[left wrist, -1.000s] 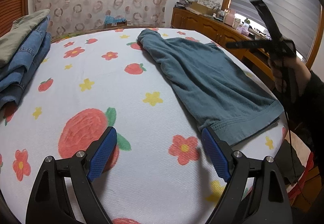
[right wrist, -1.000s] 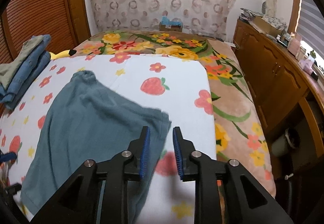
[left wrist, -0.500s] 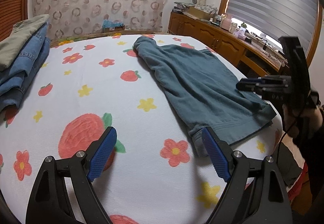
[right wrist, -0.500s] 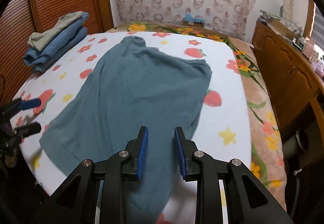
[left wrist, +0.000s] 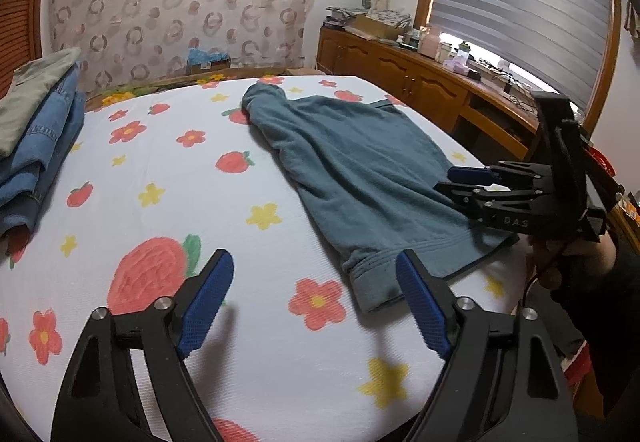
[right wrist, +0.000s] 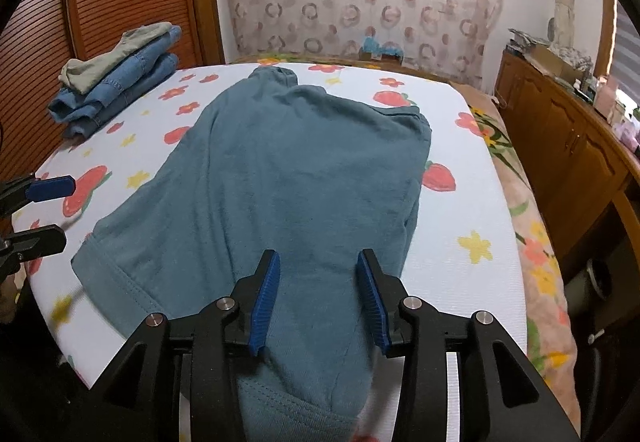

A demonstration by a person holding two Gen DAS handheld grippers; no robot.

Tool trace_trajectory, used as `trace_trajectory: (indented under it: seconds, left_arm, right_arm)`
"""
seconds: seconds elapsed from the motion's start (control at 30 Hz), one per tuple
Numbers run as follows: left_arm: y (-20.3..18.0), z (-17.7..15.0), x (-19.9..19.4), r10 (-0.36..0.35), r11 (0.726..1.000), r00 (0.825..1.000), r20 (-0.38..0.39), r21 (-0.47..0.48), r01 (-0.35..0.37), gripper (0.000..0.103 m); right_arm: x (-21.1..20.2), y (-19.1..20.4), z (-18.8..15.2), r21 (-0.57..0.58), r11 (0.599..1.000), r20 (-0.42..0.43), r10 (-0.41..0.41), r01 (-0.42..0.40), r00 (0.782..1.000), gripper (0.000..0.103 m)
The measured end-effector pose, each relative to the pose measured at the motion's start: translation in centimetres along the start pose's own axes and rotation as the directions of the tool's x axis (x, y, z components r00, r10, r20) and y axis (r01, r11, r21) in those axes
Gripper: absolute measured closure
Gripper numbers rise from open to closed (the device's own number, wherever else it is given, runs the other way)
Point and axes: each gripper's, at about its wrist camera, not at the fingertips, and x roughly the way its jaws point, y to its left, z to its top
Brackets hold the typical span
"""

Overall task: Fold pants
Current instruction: 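Withdraw the right gripper from the folded shorts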

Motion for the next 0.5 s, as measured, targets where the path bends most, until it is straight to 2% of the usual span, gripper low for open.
trace_trajectory:
  seconds: [0.03, 0.2, 0.5]
  left_arm:
    - [0.0, 0.1, 0.0, -0.006, 1.0, 1.0, 0.0, 0.002, 0.006, 0.023]
    - [-0.6, 1.1, -0.2, -0.038, 0.999, 0.999, -0.004, 0.035, 0.038, 0.042]
    - [-2.0, 3.0, -0.1, -0.059, 0.996, 0.998, -0.004, 0.071, 0.06, 0.052]
  right_arm:
    - [0.1, 0.2, 0.0, -0.006, 1.0, 0.001, -0.006, 0.006, 1.0, 0.061]
    - [0.2, 0.5, 0.1, -0.02, 1.0, -0.003, -0.014, 0.014, 1.0, 0.061]
    - [0.2, 0.6, 0.1, -0.028, 0.999, 0.001, -0.023, 0.023, 1.0, 0.061]
